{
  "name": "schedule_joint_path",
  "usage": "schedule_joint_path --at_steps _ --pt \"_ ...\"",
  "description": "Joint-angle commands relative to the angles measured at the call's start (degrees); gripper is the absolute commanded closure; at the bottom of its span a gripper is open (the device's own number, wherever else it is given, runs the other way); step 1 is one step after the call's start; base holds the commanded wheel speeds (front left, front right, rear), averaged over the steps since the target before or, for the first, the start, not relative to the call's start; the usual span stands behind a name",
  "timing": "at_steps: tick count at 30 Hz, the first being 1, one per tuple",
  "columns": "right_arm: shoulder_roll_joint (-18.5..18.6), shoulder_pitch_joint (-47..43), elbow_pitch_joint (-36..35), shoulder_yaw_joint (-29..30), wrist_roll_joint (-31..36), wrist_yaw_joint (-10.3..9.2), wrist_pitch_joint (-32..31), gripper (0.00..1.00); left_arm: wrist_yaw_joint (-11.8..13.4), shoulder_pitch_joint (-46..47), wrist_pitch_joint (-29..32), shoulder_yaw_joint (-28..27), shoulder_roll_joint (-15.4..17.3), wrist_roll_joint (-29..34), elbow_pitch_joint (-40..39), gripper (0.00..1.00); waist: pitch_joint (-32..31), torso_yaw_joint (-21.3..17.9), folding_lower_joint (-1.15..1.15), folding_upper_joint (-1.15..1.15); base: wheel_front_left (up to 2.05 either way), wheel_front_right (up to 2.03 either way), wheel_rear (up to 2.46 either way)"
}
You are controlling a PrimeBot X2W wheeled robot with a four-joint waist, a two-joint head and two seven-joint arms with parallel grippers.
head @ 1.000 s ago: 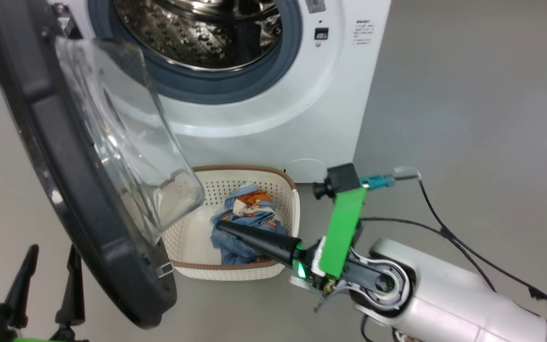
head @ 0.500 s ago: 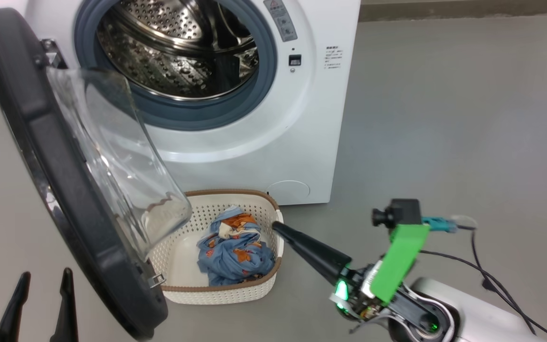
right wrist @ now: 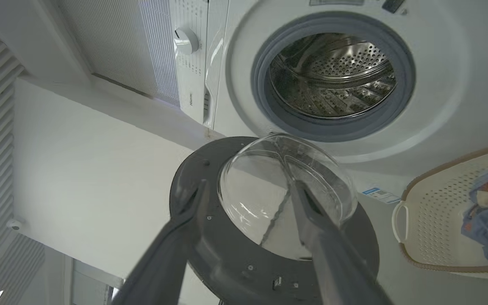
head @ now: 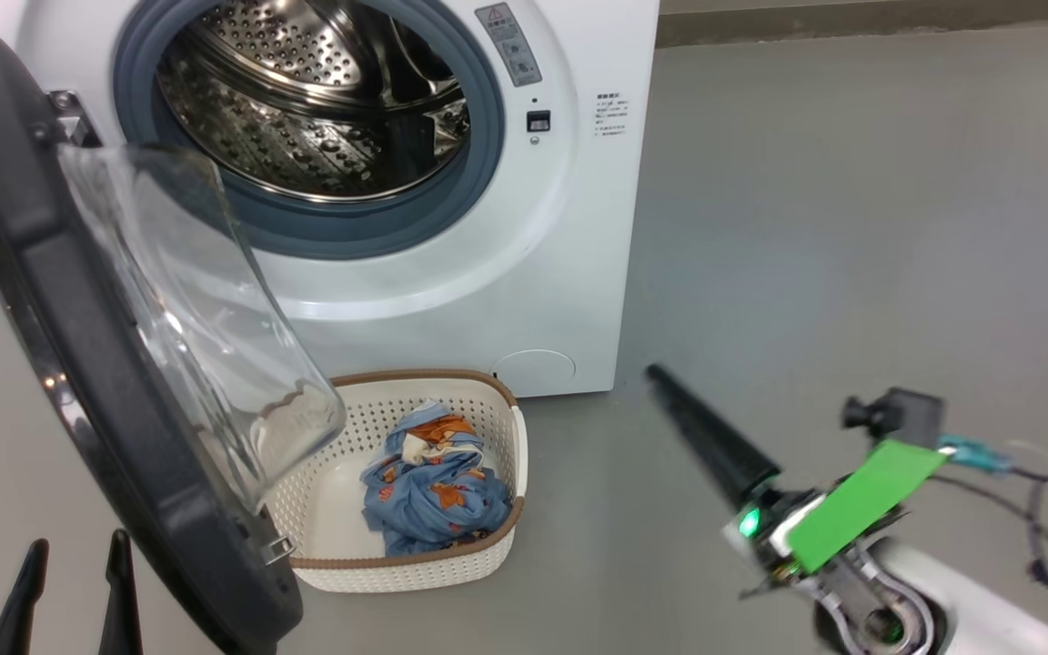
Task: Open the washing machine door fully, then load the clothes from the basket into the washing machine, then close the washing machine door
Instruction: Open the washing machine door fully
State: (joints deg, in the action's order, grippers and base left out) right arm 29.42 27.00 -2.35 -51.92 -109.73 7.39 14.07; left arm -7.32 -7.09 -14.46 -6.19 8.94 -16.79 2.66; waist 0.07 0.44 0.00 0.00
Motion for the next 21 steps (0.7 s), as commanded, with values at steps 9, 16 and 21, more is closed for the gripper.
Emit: schedule_joint_path --at_steps 9,16,21 --pt "-11.83 -9.35 12.66 28.41 36.99 0.10 0.91 0.00 -0.17 0.73 -0.54 -2.29 0.56 0.39 -2.01 0.00 -0.21 -0.85 0.00 0.00 0.00 0.00 0.00" --pt "-19.50 -14.94 11.37 40.52 62.65 0.10 0.92 0.00 -0.17 0.74 -0.54 -2.17 0.55 0.33 -1.95 0.00 -0.24 -0.60 0.00 0.00 0.00 0.00 0.00" --pt "-23.88 -19.25 8.04 45.90 79.98 0.10 0.87 0.00 -0.17 0.77 -0.54 -2.28 0.44 0.65 -1.76 0.00 -0.21 -0.40 0.00 0.00 0.00 0.00 0.00"
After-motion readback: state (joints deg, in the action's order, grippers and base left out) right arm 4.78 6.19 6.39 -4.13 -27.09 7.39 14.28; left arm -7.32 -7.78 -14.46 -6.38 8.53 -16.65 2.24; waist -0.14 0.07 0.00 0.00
